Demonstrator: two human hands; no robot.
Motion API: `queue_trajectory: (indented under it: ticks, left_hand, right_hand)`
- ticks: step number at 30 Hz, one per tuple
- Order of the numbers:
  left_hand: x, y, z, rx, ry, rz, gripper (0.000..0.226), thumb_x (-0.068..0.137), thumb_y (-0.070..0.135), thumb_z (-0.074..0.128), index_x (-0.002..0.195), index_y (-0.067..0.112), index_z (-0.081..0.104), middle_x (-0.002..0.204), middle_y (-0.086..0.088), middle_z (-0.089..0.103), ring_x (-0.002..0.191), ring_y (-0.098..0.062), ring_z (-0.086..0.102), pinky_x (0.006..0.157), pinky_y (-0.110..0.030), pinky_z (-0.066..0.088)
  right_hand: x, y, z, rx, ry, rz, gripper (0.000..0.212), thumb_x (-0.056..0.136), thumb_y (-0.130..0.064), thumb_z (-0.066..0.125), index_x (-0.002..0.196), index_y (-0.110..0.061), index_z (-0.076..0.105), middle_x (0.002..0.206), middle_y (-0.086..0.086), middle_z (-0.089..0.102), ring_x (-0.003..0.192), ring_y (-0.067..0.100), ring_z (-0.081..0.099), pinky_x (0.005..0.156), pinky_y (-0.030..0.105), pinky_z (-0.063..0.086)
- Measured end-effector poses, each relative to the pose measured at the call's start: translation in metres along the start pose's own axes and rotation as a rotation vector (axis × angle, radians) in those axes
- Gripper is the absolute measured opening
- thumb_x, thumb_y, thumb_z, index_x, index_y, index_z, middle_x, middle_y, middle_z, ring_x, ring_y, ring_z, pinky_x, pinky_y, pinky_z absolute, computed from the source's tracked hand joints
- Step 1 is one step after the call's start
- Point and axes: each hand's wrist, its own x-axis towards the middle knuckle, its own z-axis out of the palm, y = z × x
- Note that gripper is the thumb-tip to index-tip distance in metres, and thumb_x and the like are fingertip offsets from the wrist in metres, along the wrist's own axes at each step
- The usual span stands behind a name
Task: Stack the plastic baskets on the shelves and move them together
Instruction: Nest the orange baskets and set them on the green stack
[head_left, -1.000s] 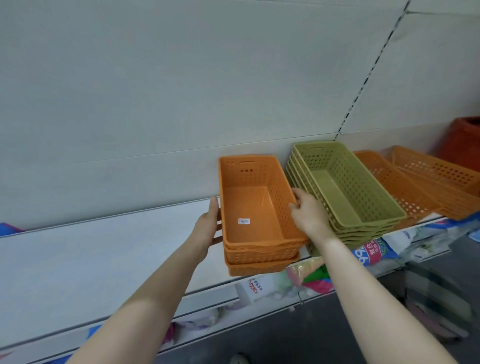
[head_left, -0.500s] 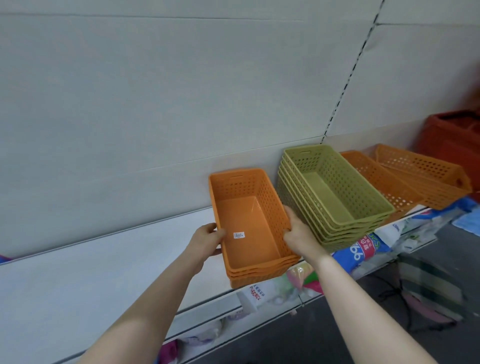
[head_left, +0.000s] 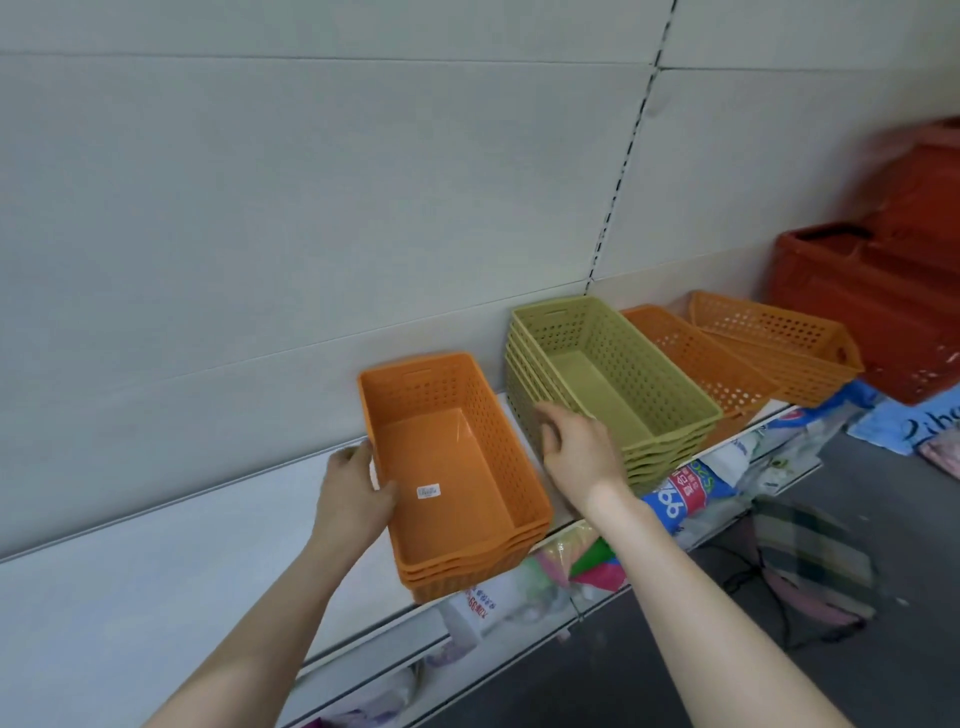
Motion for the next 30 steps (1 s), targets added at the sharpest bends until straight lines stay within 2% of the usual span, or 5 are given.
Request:
queue_trajectory:
  ticks: [5, 9, 15, 22, 30]
  left_hand:
    - [0.005, 0.061, 0.025, 0.060, 0.221, 0.292, 0.061, 0.085, 0.009, 0.062, 0.144, 0.006, 0.042, 0.146, -0.017, 0.039, 0.134, -0.031, 0.041, 0.110, -0.036, 0.033]
    - [0.013, 0.126, 0.079, 0.007, 0.154, 0.351, 0.060, 0.087, 0.012, 0.063, 0.143, 0.008, 0.044, 0.142, -0.015, 0.044, 0.125, -0.031, 0.050, 0.107, -0.033, 0.038]
    - [0.018, 0.194, 0.171, 0.031, 0.036, 0.211, 0.064, 0.091, 0.016, 0.058, 0.149, 0.009, 0.031, 0.152, -0.019, 0.032, 0.138, -0.033, 0.037, 0.110, -0.032, 0.029]
    - [0.016, 0.206, 0.190, 0.057, 0.113, 0.119, 0.068, 0.089, -0.002, 0.048, 0.151, 0.016, 0.027, 0.156, -0.020, 0.024, 0.144, -0.032, 0.027, 0.113, -0.033, 0.025]
    - [0.025, 0.202, 0.192, 0.214, 0.121, 0.089, 0.069, 0.086, 0.001, 0.054, 0.150, 0.011, 0.031, 0.154, -0.021, 0.030, 0.137, -0.039, 0.038, 0.110, -0.041, 0.035]
  right_hand:
    - [0.032, 0.061, -0.054, -0.020, 0.383, -0.137, 0.036, 0.090, -0.004, 0.053, 0.122, -0.015, 0.067, 0.104, 0.011, 0.075, 0.089, 0.030, 0.072, 0.081, 0.041, 0.058]
    - [0.066, 0.126, -0.083, -0.154, 0.087, 0.130, 0.047, 0.093, -0.010, 0.048, 0.140, -0.011, 0.046, 0.138, 0.018, 0.054, 0.123, 0.039, 0.052, 0.102, 0.043, 0.041]
    - [0.103, 0.198, -0.096, 0.026, -0.342, 0.098, 0.046, 0.097, -0.013, 0.040, 0.143, -0.020, 0.044, 0.134, 0.014, 0.061, 0.119, 0.035, 0.057, 0.099, 0.042, 0.046]
    - [0.138, 0.276, -0.115, -0.165, -0.263, 0.010, 0.037, 0.101, -0.035, 0.042, 0.128, -0.017, 0.061, 0.121, 0.009, 0.069, 0.111, 0.030, 0.064, 0.086, 0.035, 0.047]
    - [0.118, 0.317, -0.107, -0.372, -0.307, -0.047, 0.055, 0.102, -0.044, 0.032, 0.069, -0.014, 0.065, 0.063, 0.003, 0.061, 0.064, 0.026, 0.058, 0.078, 0.035, 0.047]
